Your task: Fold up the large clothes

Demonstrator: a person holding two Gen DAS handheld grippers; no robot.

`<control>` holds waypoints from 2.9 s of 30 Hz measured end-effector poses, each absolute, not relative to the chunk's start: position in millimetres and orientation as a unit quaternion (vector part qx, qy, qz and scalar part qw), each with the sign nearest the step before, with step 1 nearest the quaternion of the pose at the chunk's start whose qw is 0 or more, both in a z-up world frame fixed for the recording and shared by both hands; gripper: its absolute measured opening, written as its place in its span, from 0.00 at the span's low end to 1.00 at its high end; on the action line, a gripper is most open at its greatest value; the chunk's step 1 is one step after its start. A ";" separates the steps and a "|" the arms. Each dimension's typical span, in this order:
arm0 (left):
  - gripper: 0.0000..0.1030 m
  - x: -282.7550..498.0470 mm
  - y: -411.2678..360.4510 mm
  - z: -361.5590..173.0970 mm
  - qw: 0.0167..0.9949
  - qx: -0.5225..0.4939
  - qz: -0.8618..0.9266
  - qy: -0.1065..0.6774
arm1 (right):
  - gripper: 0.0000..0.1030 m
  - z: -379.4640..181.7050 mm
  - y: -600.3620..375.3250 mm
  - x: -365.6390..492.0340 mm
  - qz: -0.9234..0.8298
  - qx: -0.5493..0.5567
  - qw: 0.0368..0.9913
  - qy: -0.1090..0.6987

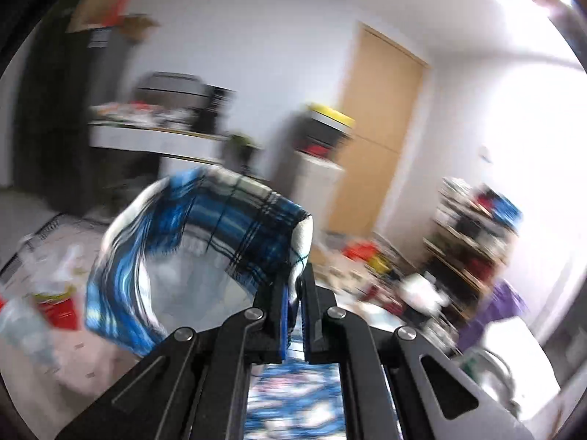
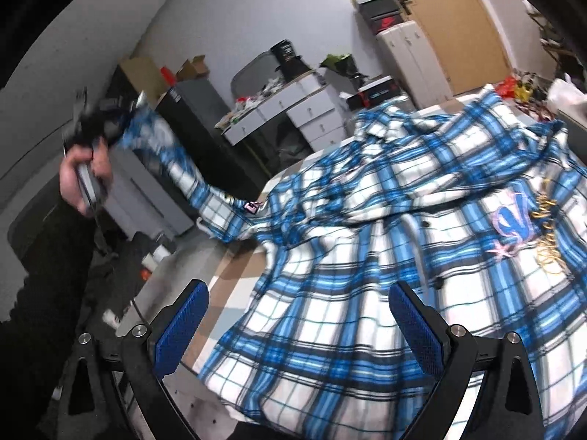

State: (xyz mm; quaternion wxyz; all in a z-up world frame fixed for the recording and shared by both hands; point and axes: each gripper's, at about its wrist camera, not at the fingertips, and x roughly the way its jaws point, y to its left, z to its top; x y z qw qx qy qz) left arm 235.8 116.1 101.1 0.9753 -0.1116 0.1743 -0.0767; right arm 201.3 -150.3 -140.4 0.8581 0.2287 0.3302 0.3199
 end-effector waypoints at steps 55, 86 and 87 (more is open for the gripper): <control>0.64 318.0 106.6 -149.3 0.845 0.032 -0.104 0.524 | 0.04 -128.8 -210.5 510.0 0.120 0.034 0.884 0.450; 0.65 348.9 70.5 -138.5 0.846 0.020 -0.115 0.520 | 0.86 -205.8 -176.2 527.1 0.125 -0.087 0.846 0.511; 0.66 351.0 70.0 -126.1 0.856 0.016 -0.119 0.504 | 0.76 -197.9 -177.8 526.9 0.130 -0.080 0.851 0.503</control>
